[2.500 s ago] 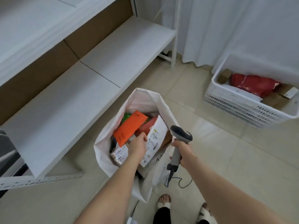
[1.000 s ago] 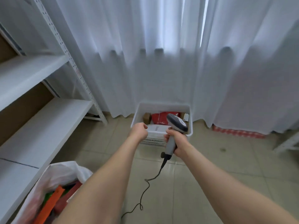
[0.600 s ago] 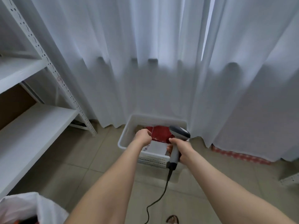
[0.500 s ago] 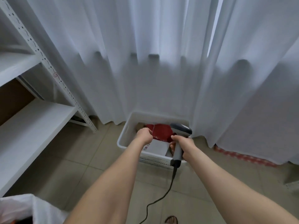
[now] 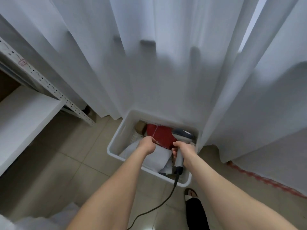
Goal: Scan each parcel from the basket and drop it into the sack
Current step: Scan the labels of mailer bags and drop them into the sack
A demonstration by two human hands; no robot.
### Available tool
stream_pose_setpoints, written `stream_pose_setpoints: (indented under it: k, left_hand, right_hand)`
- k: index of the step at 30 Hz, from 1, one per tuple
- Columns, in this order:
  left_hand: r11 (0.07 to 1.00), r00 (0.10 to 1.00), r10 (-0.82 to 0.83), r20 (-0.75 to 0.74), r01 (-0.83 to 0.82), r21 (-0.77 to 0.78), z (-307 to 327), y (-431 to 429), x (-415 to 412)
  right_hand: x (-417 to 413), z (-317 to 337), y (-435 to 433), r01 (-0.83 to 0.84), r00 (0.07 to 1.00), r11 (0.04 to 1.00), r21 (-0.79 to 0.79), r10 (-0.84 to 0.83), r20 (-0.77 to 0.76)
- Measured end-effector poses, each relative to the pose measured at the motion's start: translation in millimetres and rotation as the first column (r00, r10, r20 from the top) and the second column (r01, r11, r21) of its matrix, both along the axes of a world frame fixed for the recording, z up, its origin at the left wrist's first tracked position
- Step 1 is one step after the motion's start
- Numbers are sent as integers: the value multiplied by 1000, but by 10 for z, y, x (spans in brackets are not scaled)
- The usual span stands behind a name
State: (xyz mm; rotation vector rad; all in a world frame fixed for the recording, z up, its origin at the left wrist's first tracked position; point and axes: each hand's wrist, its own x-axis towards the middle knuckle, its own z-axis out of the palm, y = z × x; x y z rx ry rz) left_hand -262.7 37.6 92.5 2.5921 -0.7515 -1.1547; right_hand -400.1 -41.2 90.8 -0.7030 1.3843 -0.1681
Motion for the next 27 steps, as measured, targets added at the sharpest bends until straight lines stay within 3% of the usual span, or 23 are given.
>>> stream_pose_setpoints:
  k: [5,10,20,27]
  left_hand:
    - [994,992,111,-52,-110,27,-564,-480,223]
    - [989,990,126,-69,-119,87,-1296,-575,492]
    - [973,988,89,-127,-60,221,-3089,-302,885]
    - [956,983,44,-175,9,294,-4043,-140,945]
  right_hand:
    - [349,-620,-561,-52,999,992,111,52,-3]
    - [712,-1326,-755,-47,999,979,198,51,-18]
    - [974,-3185,-488,-83,982,870,486,154,-108]
    - [887,-4160,-191,-95,983,772,629,173,-63]
